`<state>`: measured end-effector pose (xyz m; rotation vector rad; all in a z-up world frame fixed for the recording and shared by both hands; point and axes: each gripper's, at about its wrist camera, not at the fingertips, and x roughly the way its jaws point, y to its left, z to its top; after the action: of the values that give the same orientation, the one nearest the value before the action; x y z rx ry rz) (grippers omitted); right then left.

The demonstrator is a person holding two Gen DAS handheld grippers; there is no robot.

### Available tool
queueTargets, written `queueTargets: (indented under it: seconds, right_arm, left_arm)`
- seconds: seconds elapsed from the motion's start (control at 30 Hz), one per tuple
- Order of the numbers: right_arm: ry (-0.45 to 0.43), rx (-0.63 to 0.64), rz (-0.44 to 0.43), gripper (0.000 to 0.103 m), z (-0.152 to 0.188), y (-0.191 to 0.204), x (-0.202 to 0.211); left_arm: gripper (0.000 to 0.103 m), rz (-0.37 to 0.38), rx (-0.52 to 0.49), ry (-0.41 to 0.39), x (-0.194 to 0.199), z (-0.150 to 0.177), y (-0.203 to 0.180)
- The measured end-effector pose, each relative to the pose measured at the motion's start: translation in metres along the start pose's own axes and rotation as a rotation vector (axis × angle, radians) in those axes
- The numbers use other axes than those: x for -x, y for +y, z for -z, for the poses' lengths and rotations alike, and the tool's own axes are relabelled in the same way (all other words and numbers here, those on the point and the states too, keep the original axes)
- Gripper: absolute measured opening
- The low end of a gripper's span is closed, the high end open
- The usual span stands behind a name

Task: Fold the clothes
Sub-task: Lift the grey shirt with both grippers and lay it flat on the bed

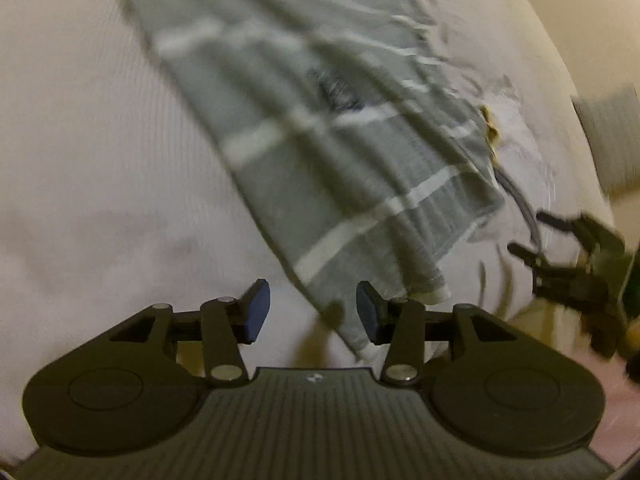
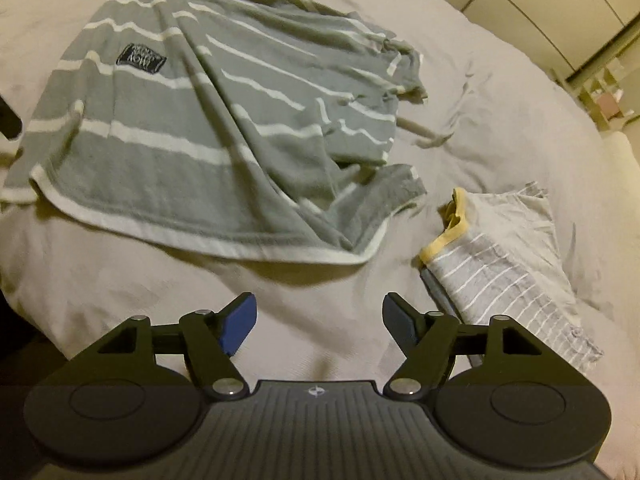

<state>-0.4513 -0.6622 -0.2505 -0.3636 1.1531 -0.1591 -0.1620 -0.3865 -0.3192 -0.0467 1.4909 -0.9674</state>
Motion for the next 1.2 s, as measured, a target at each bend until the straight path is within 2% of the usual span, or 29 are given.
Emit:
queueTargets:
  seconds: [0.07,0.13,0.17,0.2,0.27,0.33,0.37,0.43,0.5,0.57,0.7,0.83,0.97,1.2]
  right_arm:
    - [-0.019,0.069,0.012,0.076,0.007,-0.005,-0.001]
    - [-0.04,0.127,0.024,0.079,0.009,-0.007,-0.014]
    - [-0.046,0.135,0.029,0.082,0.008,-0.01,-0.018]
    - [-0.051,0.142,0.034,0.083,0.008,-0.014,-0.023]
    - [-0.062,0.151,0.043,0.083,0.007,-0.022,-0.032]
    - [-0.076,0.081,0.03,0.082,-0.001,-0.037,-0.038]
    - [-0.08,0.0,0.004,0.08,-0.006,-0.049,-0.041]
    - [-0.085,-0.221,-0.085,0.068,-0.018,-0.082,-0.047]
    - [-0.095,-0.409,-0.152,0.067,-0.026,-0.11,-0.055]
    - [-0.117,-0.512,-0.198,0.067,-0.032,-0.13,-0.065]
    - [-0.128,-0.501,-0.275,0.067,-0.053,-0.146,-0.095]
    - [-0.013,-0.452,-0.353,0.058,-0.063,-0.142,-0.127]
    - [0.019,-0.447,-0.366,0.057,-0.06,-0.138,-0.13]
    - [0.041,-0.441,-0.391,0.04,-0.049,-0.134,-0.127]
  left_arm:
    - [0.042,0.031,0.093,-0.006,-0.009,0.007,0.004]
    - [0.038,0.047,0.106,-0.005,-0.009,0.005,0.001]
    - [0.031,0.055,0.113,-0.004,-0.008,0.005,-0.001]
    - [0.0,0.064,0.12,-0.004,-0.008,0.004,-0.003]
    - [0.0,0.08,0.133,-0.003,-0.007,0.002,-0.007]
    - [0.0,0.093,0.139,-0.002,-0.003,0.001,-0.011]
    - [0.0,0.084,0.107,-0.003,0.01,0.004,-0.013]
    - [0.0,0.056,0.064,0.008,0.037,0.012,-0.011]
    - [0.0,0.004,0.057,0.023,0.06,0.021,0.002]
    - [0.0,-0.055,0.069,0.03,0.079,0.027,0.018]
    - [0.0,-0.118,0.079,0.018,0.093,0.027,0.036]
    - [0.0,-0.131,0.023,0.019,0.084,0.019,0.029]
    - [0.0,-0.139,-0.007,0.037,0.072,0.019,0.024]
    - [0.0,-0.159,-0.022,0.064,0.063,0.023,0.024]
